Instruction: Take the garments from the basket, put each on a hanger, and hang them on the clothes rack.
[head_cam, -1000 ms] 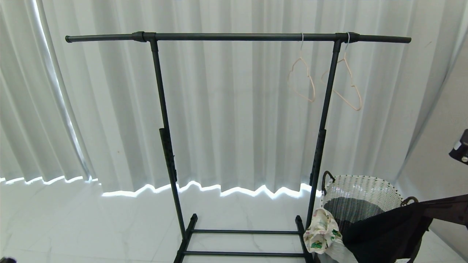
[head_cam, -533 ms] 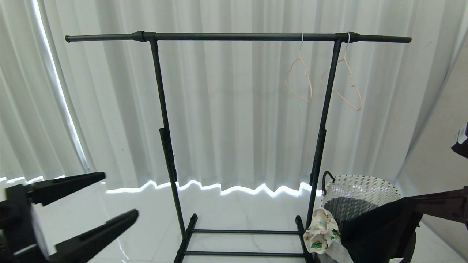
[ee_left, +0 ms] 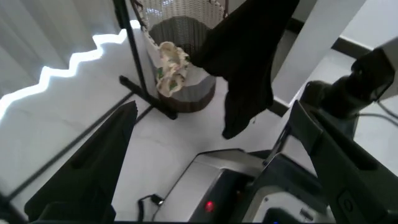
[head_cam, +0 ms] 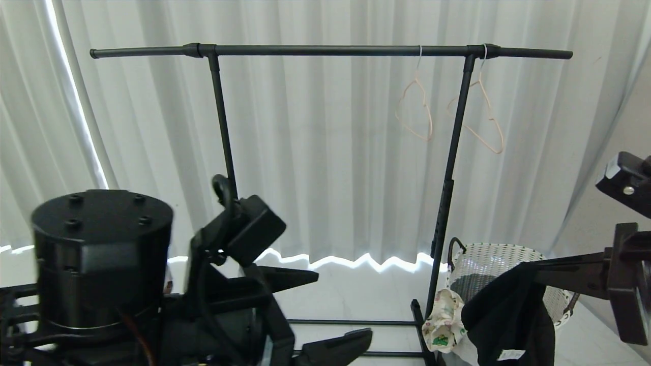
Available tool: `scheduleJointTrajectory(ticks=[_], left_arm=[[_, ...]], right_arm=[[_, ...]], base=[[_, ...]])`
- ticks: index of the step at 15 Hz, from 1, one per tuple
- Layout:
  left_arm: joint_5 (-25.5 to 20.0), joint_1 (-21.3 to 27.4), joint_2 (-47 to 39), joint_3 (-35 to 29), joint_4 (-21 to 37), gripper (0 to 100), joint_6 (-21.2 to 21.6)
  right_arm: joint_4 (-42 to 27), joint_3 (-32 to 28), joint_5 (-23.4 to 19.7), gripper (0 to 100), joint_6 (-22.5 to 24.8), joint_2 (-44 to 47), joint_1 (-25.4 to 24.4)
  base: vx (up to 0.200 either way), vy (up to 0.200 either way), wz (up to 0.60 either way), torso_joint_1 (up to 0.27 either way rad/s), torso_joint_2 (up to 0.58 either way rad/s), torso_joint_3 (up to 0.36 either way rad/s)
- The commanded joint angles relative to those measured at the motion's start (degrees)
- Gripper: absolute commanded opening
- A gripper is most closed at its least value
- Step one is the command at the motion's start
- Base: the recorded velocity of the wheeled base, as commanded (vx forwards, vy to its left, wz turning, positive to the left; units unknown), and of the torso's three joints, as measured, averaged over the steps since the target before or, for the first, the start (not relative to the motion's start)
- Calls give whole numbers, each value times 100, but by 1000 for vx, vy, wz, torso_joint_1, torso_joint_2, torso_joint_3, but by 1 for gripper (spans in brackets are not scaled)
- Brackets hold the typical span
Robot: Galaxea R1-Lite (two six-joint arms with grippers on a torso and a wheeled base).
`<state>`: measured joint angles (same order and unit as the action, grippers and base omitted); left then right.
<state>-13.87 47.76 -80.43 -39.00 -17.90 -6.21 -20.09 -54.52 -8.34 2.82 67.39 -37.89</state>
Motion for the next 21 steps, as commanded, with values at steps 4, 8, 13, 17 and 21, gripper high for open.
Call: scheduleJointTrajectory(ticks=[4,8,13,17,21], left_arm=[[728,981,-1405,-257,-733,100,-188],[728,1025,-1695,-284,-750,100,-179],[394,1007,-2205,-583,-750,100,-179],[420,664,-2943,-609,-1146,100,-171],[640,761,-3391,-231,-1752,100,-171]], right_arm=[[497,-15,-1,0,-9,600,-175],[576,-6,-10,0,-317,697,-553],[1016,-42,-10,0,-616,767,-1010],[1025,-129,-10,0,-616,653,-1168],[1025,-147,-10,0,-607,626,-1177]], base=[[0,0,0,0,0,0],[0,0,0,0,0,0],[0,0,0,0,0,0],[0,0,0,0,0,0],[0,0,0,0,0,0]])
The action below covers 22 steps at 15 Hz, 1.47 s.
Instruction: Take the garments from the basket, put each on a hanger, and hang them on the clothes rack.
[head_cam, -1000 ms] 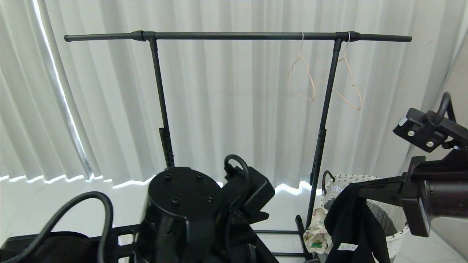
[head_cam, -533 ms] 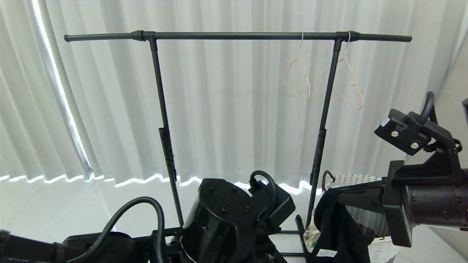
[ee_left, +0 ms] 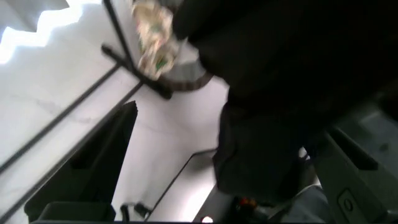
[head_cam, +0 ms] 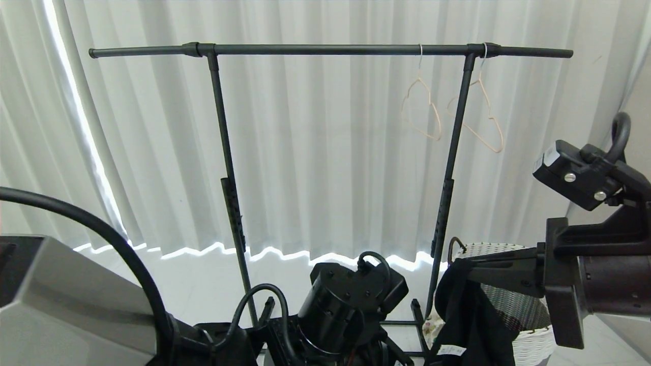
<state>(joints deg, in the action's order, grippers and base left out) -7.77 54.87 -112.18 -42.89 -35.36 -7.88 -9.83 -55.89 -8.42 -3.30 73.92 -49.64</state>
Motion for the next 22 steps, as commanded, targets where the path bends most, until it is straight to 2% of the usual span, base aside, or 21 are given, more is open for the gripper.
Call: scheduleJointTrajectory(ticks=[1,3,7,8,11,12,14,15,16,17,19,20,22], left_arm=[[56,68,-199,290,-32,100,-4],[73,59,-199,413,-278,100,-4],[135,76,-199,527,-357,100,-4],[126,76,-208,527,-357,0,-4],[144,76,-164,553,-454,0,5],[205,76,-85,632,-709,0,5],[662,85,82,1072,-1341,0,14],[1119,103,188,1643,-2256,0,14],[1234,85,267,1863,-3047,0,58],[1374,24,521,2074,-3583,0,330],[1541,-328,1330,2320,-3521,0,1034],[1532,-583,1690,2267,-3257,0,1236],[1427,-838,2429,1652,-2027,0,1297]], right_arm=[[-2,-27,-1,0,-4,-27,-2],[-2,-36,-1,0,-4,-27,-2],[7,-44,-1,0,5,-27,-11],[7,-44,-1,0,5,-27,-2],[7,-36,7,0,5,-18,-2],[7,-44,16,0,5,-18,-2],[-19,-176,34,0,-4,-27,7],[-11,-203,34,0,-4,-27,33],[-2,-203,34,0,-4,-10,42],[-2,-203,25,0,-4,-1,42],[16,-229,25,0,14,-18,33],[42,-282,25,0,14,-18,33],[130,-299,25,0,14,-18,25]], base=[[0,0,0,0,0,0],[0,0,0,0,0,0],[0,0,0,0,0,0],[0,0,0,0,0,0],[0,0,0,0,0,0],[0,0,0,0,0,0],[0,0,0,0,0,0],[0,0,0,0,0,0],[0,0,0,0,0,0],[0,0,0,0,0,0],[0,0,0,0,0,0],[0,0,0,0,0,0],[0,0,0,0,0,0]])
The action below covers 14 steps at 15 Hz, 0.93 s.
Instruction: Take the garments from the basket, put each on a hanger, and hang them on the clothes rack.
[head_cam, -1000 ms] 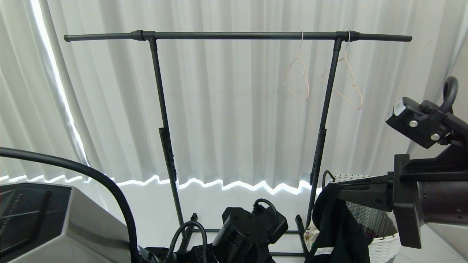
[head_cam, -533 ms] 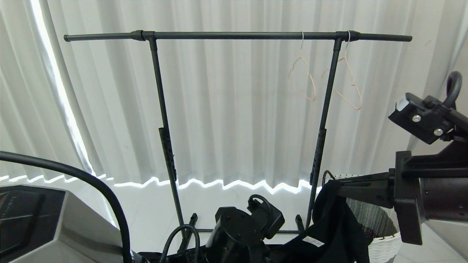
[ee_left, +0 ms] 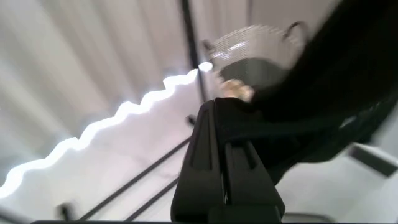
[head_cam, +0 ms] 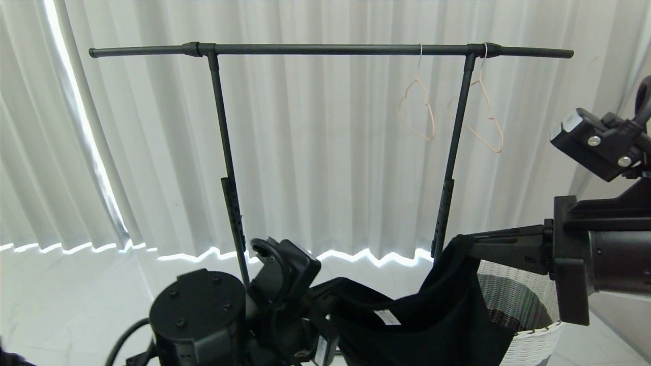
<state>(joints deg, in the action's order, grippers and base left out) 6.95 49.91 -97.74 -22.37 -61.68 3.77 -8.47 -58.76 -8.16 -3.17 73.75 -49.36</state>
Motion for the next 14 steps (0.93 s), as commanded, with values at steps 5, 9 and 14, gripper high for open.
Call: scheduleJointTrajectory(ticks=[5,9,14], left_arm=[[-721,-394,2102,-3573,5694,0,-473],[-660,-447,2031,-5163,8418,0,-438],[-317,-447,2093,-5190,8418,0,-359]], right_arm=[[65,-206,7,0,18,16,5],[65,-197,218,0,27,-10,14],[65,-312,675,0,27,-1,40]], base=[[0,0,0,0,0,0],[0,0,0,0,0,0],[0,0,0,0,0,0]])
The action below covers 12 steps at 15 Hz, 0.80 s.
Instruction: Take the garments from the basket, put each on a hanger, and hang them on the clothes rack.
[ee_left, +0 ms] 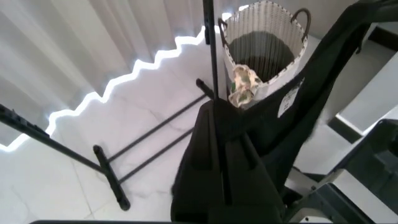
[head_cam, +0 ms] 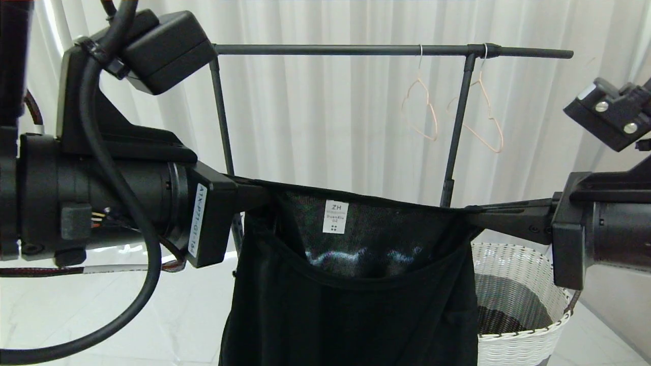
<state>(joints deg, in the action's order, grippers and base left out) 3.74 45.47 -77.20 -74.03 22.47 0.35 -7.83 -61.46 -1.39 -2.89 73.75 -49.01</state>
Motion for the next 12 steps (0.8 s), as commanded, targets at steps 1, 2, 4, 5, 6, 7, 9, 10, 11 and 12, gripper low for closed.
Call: scheduleJointTrajectory(ticks=[1,2,4,5,6,7,9,10,11,12], left_arm=[[12,-3,56,-15,3,0,123],[21,-12,39,-23,3,0,228],[232,-12,-58,-146,3,0,369],[303,-3,-155,-366,3,0,395],[294,-3,-243,-507,3,0,395],[285,-3,-322,-665,3,0,404],[285,-21,-621,-1342,-6,0,492],[285,-30,-708,-1482,-6,0,562],[285,-73,-744,-1491,3,0,668],[285,-109,-744,-1474,-6,0,747]], right_arm=[[0,-155,-2,0,-1,16,58],[0,-243,-2,0,8,25,128],[-17,-551,-19,0,16,95,339],[-52,-885,-46,0,25,192,559],[-105,-1157,-72,0,34,289,673],[-175,-1403,-81,0,43,394,761],[-509,-2115,-160,0,113,667,884],[-632,-2379,-274,0,183,755,928],[-755,-2563,-309,0,280,816,954],[-826,-2625,-309,0,333,834,954]], base=[[0,0,0,0,0,0],[0,0,0,0,0,0],[0,0,0,0,0,0],[0,0,0,0,0,0],[0,0,0,0,0,0],[0,0,0,0,0,0],[0,0,0,0,0,0],[0,0,0,0,0,0],[0,0,0,0,0,0],[0,0,0,0,0,0]])
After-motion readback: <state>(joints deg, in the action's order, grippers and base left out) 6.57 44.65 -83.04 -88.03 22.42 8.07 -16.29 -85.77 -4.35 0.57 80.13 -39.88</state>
